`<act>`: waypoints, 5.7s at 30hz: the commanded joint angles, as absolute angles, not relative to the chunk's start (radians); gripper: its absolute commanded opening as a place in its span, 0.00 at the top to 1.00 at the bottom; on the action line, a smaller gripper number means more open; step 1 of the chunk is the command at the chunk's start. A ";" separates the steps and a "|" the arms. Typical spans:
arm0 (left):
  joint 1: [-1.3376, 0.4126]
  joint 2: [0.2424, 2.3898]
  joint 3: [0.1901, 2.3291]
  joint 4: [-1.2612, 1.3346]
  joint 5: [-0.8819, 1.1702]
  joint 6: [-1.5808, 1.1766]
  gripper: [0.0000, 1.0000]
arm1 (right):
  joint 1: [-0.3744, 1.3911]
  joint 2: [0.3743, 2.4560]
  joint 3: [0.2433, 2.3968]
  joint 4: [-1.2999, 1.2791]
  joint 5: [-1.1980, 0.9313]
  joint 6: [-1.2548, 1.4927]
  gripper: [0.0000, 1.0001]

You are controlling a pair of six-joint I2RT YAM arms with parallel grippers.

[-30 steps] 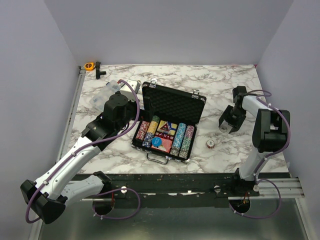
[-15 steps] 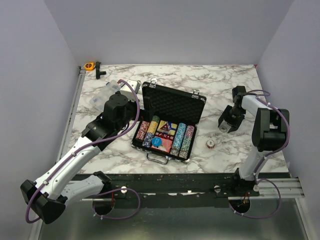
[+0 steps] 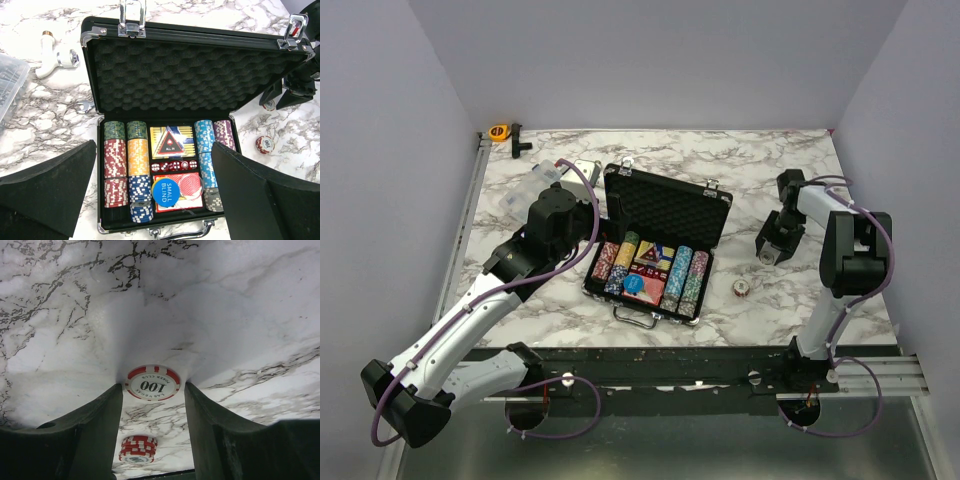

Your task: Pack up texas hold em set

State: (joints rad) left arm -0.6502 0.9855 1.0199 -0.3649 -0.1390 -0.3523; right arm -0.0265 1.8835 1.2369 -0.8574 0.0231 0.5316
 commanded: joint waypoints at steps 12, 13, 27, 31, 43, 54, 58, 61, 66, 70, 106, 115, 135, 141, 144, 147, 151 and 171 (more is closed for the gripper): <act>-0.656 0.967 1.045 -0.367 -0.141 -0.345 0.03 | -0.002 1.988 1.280 -0.849 0.044 0.534 0.55; -0.656 0.966 1.046 -0.366 -0.141 -0.346 0.03 | -0.002 1.982 1.273 -0.846 0.041 0.534 0.56; -0.656 0.973 1.045 -0.363 -0.113 -0.359 0.03 | 0.036 1.780 1.162 -0.845 0.014 0.536 0.88; -0.656 0.974 1.043 -0.360 -0.109 -0.360 0.03 | 0.057 1.721 1.149 -0.864 0.011 0.532 0.93; -0.655 0.971 1.045 -0.363 -0.104 -0.363 0.03 | 0.198 1.580 1.109 -0.962 0.055 0.538 0.97; -0.655 0.968 1.046 -0.361 -0.096 -0.367 0.03 | 0.301 1.528 1.024 -0.964 0.014 0.599 0.96; -0.655 0.966 1.046 -0.362 -0.096 -0.367 0.03 | 0.312 1.553 1.013 -0.948 0.028 0.606 0.95; -0.654 0.965 1.044 -0.363 -0.098 -0.367 0.03 | 0.311 1.559 1.011 -0.934 0.044 0.603 0.92; -0.654 0.969 1.044 -0.361 -0.098 -0.367 0.03 | 0.311 1.598 1.015 -0.920 0.040 0.599 0.90; -0.654 0.973 1.044 -0.362 -0.098 -0.367 0.03 | 0.311 1.606 1.008 -0.909 0.039 0.595 0.89; -0.654 0.964 1.044 -0.361 -0.094 -0.368 0.03 | 0.275 1.531 1.025 -0.949 0.082 0.770 0.10; -0.654 0.953 1.045 -0.360 -0.092 -0.368 0.02 | 0.172 1.502 0.916 -0.863 -0.009 0.978 0.00; -0.657 0.908 1.046 -0.359 -0.119 -0.359 0.03 | 0.160 1.478 0.810 -0.794 -0.047 1.344 0.04; -0.659 0.915 1.043 -0.357 -0.120 -0.359 0.03 | 0.159 1.501 0.779 -0.756 -0.061 1.363 0.06; -0.658 0.916 1.043 -0.354 -0.121 -0.358 0.03 | 0.160 1.512 0.785 -0.763 -0.034 1.370 0.07; -0.658 0.917 1.042 -0.356 -0.123 -0.357 0.03 | 0.160 1.532 0.798 -0.768 -0.031 1.370 0.07; -0.658 0.916 1.042 -0.355 -0.123 -0.357 0.03 | 0.160 1.563 0.820 -0.778 -0.022 1.368 0.10; -0.661 0.917 1.042 -0.355 -0.129 -0.355 0.02 | 0.160 1.672 0.862 -0.775 -0.023 1.334 0.23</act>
State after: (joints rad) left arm -0.6559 0.9237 1.0203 -0.3645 -0.1181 -0.3634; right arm 0.1570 1.6154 0.8753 -0.8303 -0.0639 1.3239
